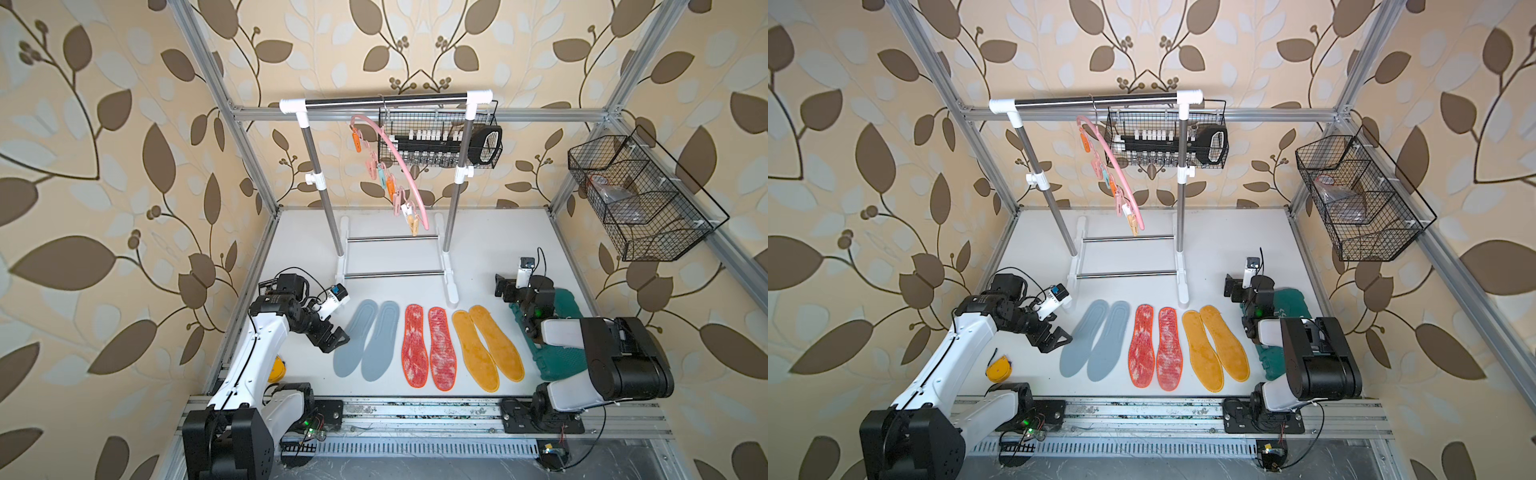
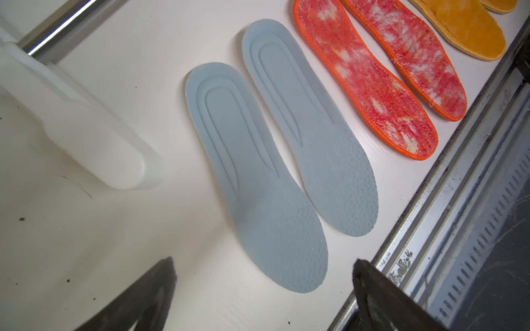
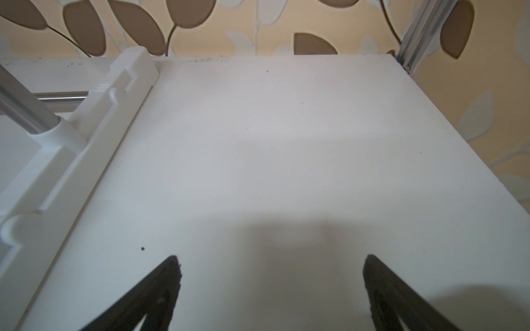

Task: Take the shoe insoles off the hanger
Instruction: Reset both arms

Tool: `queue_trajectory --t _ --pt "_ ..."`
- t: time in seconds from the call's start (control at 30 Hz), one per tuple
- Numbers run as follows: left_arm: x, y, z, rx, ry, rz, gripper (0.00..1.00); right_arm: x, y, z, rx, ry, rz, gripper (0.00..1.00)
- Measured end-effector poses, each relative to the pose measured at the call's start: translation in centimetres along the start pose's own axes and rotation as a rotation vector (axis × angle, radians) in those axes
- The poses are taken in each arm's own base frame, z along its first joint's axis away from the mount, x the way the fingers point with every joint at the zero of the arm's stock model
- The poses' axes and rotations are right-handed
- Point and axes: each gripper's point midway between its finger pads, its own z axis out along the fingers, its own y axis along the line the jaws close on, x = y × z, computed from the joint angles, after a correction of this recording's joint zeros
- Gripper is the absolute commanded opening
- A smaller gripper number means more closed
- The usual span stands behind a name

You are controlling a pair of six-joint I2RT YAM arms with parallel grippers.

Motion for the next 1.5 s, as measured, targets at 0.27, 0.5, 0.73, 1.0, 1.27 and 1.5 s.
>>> queue_trajectory --t 0.27,0.5,0.73,1.0,1.27,1.5 --pt "-3.1 2.8 1.6 -0.023 -0.105 0.021 0.99 -0.2 0.6 0.0 -0.016 -0.008 -0.006 0.98" --pt "-5.4 4.7 2.6 -0.073 -0.245 0.02 0.99 -0.2 1.2 -0.1 -0.025 -0.008 -0.017 0.98" --pt "-5.1 6.2 4.0 -0.18 -0.36 0.015 0.99 -0.2 1.1 -0.1 -0.019 -0.008 -0.018 0.98" --pt "-5.6 11.7 4.3 -0.364 -0.442 -0.145 0.99 -0.2 1.1 -0.1 -0.019 -0.008 -0.018 0.98" --pt "-4.9 16.2 2.6 -0.488 -0.529 -0.347 0.99 -0.2 1.1 -0.1 -0.019 -0.008 -0.018 0.98" --pt "-3.9 16.8 3.2 -0.526 -0.624 -0.403 0.99 -0.2 1.1 -0.1 -0.019 -0.008 -0.021 0.98"
